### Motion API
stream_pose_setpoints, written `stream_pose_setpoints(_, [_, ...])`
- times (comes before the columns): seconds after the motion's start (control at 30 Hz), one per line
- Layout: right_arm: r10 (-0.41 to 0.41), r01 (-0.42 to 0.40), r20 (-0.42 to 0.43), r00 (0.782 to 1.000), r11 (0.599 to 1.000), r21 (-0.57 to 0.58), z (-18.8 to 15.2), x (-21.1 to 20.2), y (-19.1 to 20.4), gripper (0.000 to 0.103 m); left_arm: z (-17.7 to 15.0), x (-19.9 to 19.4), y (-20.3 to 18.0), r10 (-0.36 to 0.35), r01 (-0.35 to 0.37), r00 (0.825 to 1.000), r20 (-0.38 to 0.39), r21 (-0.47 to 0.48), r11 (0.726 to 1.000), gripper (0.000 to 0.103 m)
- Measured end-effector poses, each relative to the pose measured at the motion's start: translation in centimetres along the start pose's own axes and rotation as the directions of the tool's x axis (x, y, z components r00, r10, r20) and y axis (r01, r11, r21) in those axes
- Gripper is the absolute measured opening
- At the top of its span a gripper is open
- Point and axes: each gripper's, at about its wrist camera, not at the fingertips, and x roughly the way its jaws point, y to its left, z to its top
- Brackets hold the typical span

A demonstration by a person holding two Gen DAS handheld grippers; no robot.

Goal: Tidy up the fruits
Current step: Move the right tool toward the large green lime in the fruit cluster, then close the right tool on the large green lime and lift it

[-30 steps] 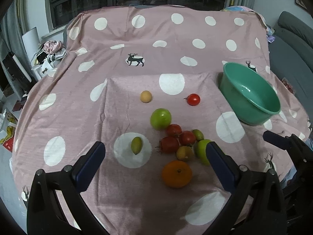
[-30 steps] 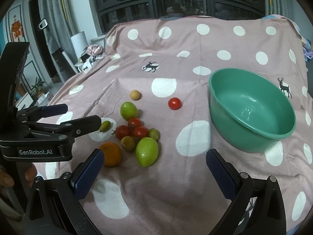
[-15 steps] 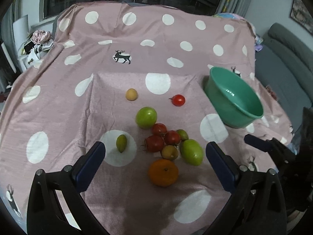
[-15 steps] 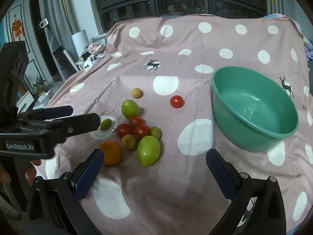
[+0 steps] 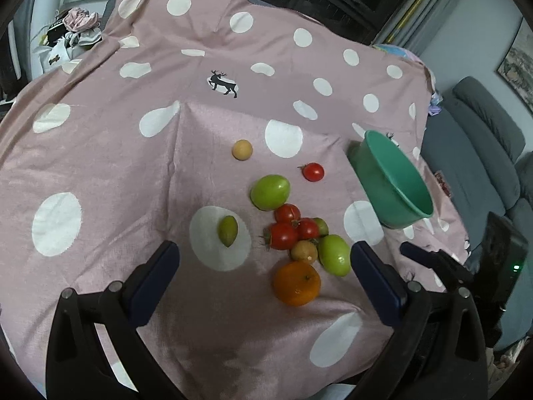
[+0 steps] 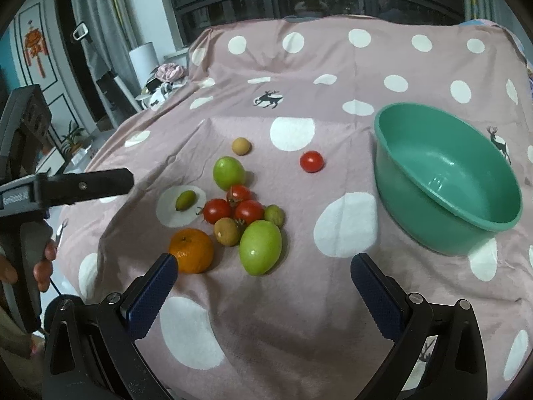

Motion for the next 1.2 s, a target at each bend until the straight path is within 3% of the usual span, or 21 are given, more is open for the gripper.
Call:
stream_pose_setpoints(0.37, [0.031,-0.03,-0.034,0.999,0.999,0.025,-0.2,1.2,-0.8,0.103,0.1,1.6,0.0,0.012,-0.012,1.0,-0.026,0.033,0.999,0.101])
stream_pose_setpoints(0.6, [0.062,-0.06,-0.045,0.997,0.997,0.042,-0.1,2.1,-1.3,0.103,0.1,2.7,0.0,0.029,-0.026,0.998,-0.051,0.055,0.998,0.081])
stream_pose_setpoints(0.8, [0.095,-0.094,-0.057,0.994,0.995,0.033,0.1,2.8,-1.1,0.102,0.2,3.2,0.1,0.023,-0.019,0.997,-0.067,0.059,0.998,0.079])
stream_pose_setpoints(1.07, [0.109,-0.105,-0.073,0.991,0.993,0.049,0.3,3.8,-1.4,0.093,0.1,3.8,-0.4,0.015,-0.008,0.997,-0.076,0.089,0.996,0.077])
stream_pose_setpoints(1.2, [0.12,-0.115,-0.091,0.989,0.992,0.058,0.2,4.2,-1.4,0.082,0.3,4.1,-0.8,0.022,-0.015,0.997,-0.074,0.106,0.994,0.077])
